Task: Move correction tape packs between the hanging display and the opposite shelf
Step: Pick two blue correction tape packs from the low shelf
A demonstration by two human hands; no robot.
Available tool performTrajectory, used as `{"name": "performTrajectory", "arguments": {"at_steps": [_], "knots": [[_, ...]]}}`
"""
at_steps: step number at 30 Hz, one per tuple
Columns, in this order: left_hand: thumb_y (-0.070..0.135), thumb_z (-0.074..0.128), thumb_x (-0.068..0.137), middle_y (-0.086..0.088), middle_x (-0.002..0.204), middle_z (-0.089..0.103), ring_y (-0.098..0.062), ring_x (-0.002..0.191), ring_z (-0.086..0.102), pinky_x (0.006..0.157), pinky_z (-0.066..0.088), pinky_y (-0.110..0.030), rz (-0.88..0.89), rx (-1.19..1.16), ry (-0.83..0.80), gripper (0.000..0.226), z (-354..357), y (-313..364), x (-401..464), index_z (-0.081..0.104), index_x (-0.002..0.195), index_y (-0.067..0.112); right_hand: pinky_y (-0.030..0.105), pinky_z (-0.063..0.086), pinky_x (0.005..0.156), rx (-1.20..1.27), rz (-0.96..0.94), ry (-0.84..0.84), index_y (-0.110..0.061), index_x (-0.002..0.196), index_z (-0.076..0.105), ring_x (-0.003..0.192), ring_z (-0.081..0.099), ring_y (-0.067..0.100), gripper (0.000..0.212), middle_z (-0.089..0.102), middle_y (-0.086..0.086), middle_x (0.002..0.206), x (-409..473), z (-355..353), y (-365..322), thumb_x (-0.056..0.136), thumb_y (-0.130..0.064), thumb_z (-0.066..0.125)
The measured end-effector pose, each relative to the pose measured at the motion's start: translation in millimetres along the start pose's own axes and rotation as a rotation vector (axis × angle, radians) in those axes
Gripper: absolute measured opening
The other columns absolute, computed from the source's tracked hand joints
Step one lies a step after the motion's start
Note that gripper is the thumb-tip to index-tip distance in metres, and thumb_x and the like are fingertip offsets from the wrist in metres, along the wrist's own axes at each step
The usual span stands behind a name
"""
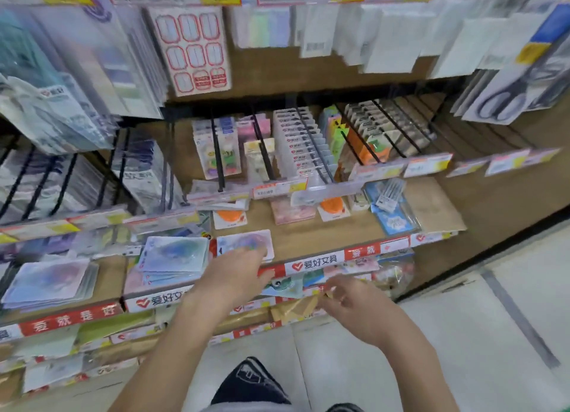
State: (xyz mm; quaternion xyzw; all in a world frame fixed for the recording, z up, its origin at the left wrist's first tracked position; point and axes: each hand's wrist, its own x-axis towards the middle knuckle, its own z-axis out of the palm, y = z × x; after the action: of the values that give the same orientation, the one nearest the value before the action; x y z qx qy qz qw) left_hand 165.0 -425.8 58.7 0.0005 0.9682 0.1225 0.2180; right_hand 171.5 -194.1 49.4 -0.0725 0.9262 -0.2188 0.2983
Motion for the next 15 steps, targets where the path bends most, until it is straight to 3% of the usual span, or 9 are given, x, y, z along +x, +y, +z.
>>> {"name": "performTrajectory", "arguments": {"at_steps": [4, 6, 9, 12, 15], "knots": [[0.039, 0.049, 0.102, 0.0, 0.148, 0.05, -0.025, 0.128, 0.053, 0.097, 0.048, -0.037, -0.047, -0.064, 0.056, 0.046, 0.1, -20.5, -0.5, 0.045, 0.144, 0.023, 0.032, 0.047, 0.095, -0.046, -0.005, -0.138, -0.026, 0.134, 0.053, 0.112, 0.061, 0.017, 0.043, 0.062, -0.004, 0.125, 35.6, -2.4, -10.5, 0.099, -0.049, 0.054], [0.042, 0.05, 0.101, -0.003, 0.139, 0.055, -0.026, 0.124, 0.055, 0.094, 0.048, -0.037, -0.158, -0.123, 0.078, 0.044, 10.5, -45.3, -10.8, 0.047, 0.14, 0.021, 0.031, 0.048, 0.092, -0.122, -0.036, -0.193, -0.025, 0.136, 0.052, 0.108, 0.061, 0.014, 0.043, 0.061, -0.006, 0.122, 56.3, -2.1, -21.3, 0.099, -0.047, 0.054], [0.044, 0.048, 0.102, -0.006, 0.133, 0.056, -0.028, 0.123, 0.053, 0.095, 0.045, -0.036, -0.394, -0.221, 0.017, 0.044, 38.5, -82.2, -42.2, 0.046, 0.137, 0.018, 0.033, 0.053, 0.084, -0.155, -0.125, -0.258, -0.021, 0.124, 0.06, 0.086, 0.067, 0.005, 0.033, 0.064, -0.005, 0.106, 100.7, -1.2, -36.5, 0.098, -0.041, 0.059], [0.046, 0.046, 0.102, -0.004, 0.145, 0.051, -0.025, 0.132, 0.049, 0.104, 0.043, -0.034, -0.617, -0.341, -0.041, 0.047, 75.5, -106.5, -87.5, 0.044, 0.142, 0.022, 0.035, 0.051, 0.089, -0.272, -0.191, -0.283, -0.015, 0.114, 0.066, 0.102, 0.066, 0.024, 0.03, 0.069, 0.008, 0.11, 148.1, 1.7, -54.0, 0.097, -0.039, 0.061], [0.048, 0.044, 0.103, -0.005, 0.145, 0.052, -0.024, 0.13, 0.052, 0.1, 0.045, -0.033, -0.832, -0.399, -0.041, 0.05, 97.2, -108.0, -129.8, 0.043, 0.146, 0.022, 0.03, 0.04, 0.09, -0.437, -0.202, -0.335, -0.017, 0.136, 0.054, 0.127, 0.054, 0.026, 0.045, 0.057, 0.005, 0.138, 180.1, 6.8, -71.3, 0.101, -0.045, 0.052]]}}
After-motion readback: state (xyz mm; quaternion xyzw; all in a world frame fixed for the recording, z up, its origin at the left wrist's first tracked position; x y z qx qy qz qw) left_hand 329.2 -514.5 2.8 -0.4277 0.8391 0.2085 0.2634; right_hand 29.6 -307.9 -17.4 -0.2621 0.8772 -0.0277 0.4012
